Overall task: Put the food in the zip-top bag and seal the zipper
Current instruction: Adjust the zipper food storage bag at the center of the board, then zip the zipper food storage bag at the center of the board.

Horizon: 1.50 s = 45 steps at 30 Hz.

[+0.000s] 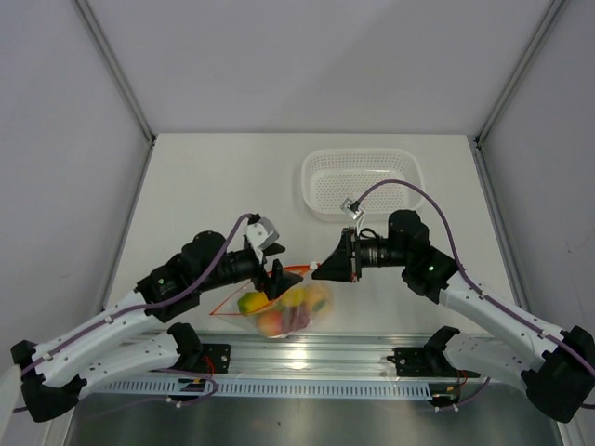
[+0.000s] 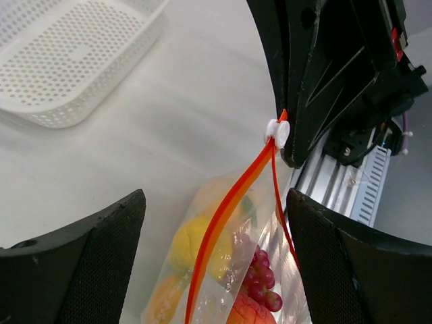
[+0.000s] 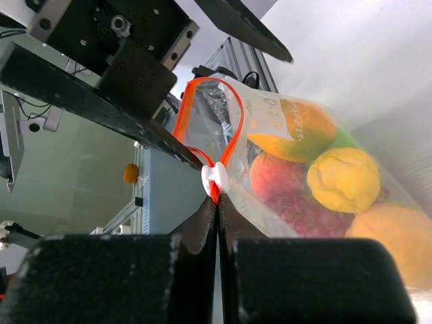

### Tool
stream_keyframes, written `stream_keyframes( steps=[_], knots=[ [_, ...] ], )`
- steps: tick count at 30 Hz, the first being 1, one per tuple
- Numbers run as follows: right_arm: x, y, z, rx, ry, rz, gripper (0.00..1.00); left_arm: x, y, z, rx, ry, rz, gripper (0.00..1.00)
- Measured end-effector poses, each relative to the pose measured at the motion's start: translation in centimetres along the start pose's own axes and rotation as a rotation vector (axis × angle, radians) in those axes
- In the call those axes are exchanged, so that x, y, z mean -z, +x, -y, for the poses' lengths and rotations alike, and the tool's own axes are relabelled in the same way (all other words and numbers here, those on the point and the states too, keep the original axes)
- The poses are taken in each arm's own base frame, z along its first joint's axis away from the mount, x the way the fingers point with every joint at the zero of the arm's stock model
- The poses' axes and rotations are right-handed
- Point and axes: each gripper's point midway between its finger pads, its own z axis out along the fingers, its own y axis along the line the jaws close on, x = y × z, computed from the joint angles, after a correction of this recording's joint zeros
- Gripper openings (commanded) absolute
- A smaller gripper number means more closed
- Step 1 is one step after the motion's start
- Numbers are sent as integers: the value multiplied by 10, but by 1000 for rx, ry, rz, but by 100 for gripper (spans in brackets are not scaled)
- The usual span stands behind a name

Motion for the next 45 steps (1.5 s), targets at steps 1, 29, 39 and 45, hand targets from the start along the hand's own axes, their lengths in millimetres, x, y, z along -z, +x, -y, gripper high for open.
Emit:
stream_keyframes(
  steps=[1, 29, 39, 45],
  knots=[
    [0, 0, 0, 2, -1, 0, 0, -3, 2, 1, -6, 13, -12, 85],
    [7, 25, 24, 99, 69, -91, 15, -20, 35, 21, 92, 125, -172, 1],
    [2, 18, 22, 138, 36, -75, 16, -18, 33, 26, 110, 149, -170, 1],
    [0, 14, 18, 160, 7, -65, 2, -19, 33, 28, 121, 162, -167, 1]
  ],
)
